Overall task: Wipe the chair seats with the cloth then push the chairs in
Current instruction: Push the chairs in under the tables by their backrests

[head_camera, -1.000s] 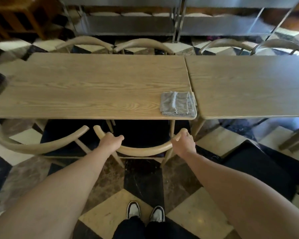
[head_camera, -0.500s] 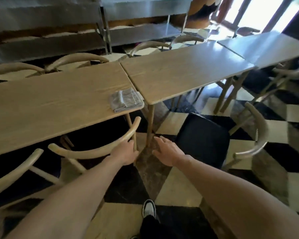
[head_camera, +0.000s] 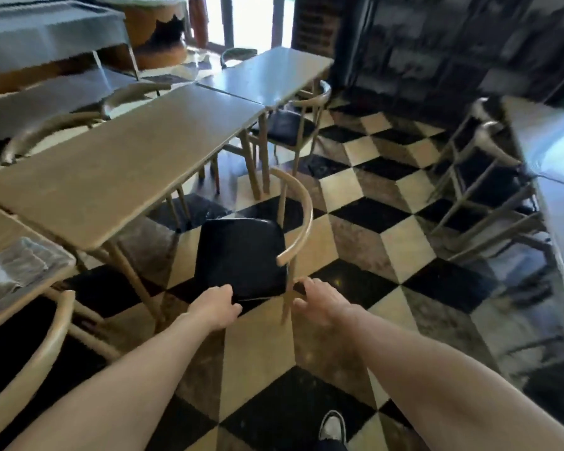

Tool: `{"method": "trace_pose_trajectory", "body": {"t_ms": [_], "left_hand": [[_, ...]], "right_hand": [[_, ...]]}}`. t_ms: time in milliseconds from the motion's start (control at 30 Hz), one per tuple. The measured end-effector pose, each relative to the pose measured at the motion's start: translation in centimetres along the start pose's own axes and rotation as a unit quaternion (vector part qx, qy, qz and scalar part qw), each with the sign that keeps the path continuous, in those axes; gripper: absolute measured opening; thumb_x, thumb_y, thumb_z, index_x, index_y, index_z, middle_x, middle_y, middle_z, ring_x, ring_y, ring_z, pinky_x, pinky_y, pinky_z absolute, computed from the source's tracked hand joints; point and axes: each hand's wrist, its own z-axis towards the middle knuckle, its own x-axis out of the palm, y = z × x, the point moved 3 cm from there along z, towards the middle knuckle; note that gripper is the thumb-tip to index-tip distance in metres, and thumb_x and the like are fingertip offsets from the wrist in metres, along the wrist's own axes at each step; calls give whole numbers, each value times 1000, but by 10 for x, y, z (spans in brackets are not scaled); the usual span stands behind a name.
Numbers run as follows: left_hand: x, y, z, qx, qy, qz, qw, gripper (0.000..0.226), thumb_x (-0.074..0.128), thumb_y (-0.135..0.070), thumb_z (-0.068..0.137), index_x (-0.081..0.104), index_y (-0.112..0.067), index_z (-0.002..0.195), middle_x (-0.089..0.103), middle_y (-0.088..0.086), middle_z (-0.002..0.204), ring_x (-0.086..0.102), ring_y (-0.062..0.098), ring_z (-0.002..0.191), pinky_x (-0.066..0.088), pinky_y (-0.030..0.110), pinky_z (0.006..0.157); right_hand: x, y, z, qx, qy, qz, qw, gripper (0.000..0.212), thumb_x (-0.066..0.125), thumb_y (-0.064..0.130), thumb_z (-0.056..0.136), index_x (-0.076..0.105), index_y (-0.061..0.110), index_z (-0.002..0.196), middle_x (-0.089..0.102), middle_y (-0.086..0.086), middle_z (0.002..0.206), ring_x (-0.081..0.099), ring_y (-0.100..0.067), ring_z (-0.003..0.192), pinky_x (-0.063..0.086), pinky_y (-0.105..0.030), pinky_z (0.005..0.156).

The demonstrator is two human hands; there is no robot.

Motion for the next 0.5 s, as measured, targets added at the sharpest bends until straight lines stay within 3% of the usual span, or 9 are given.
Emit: {"method": "trace_pose_trajectory", "body": {"t_ms": [200, 333, 500], "left_hand": [[3, -129, 80, 33, 22, -11, 999, 43, 59, -39, 94, 56, -18, 131, 62, 0, 110, 59, 15, 88, 47, 30, 66], [-3, -203, 130, 31, 6, -54, 998, 23, 61, -35, 94, 62, -22, 112, 63, -5, 90, 61, 11, 76, 45, 27, 56], [-11, -234, 179, -11, 4, -67, 998, 12, 61, -35, 95, 60, -23, 99, 65, -3, 88, 63, 12, 72, 48, 29, 55]], "right_hand": [[-58, -113, 38, 27, -2, 25, 999, 63, 55, 39, 104, 33, 15, 157, 44, -12, 154, 44, -32, 141, 43, -49, 113], [-98, -175, 91, 24, 14, 11, 1000, 61, 57, 41, 102, 38, 16, 154, 48, -11, 151, 49, -31, 137, 46, -47, 110], [-137, -198, 161, -9, 22, -7, 1000, 56, 57, 43, 101, 45, 16, 148, 54, -9, 143, 57, -28, 127, 51, -44, 103]]}}
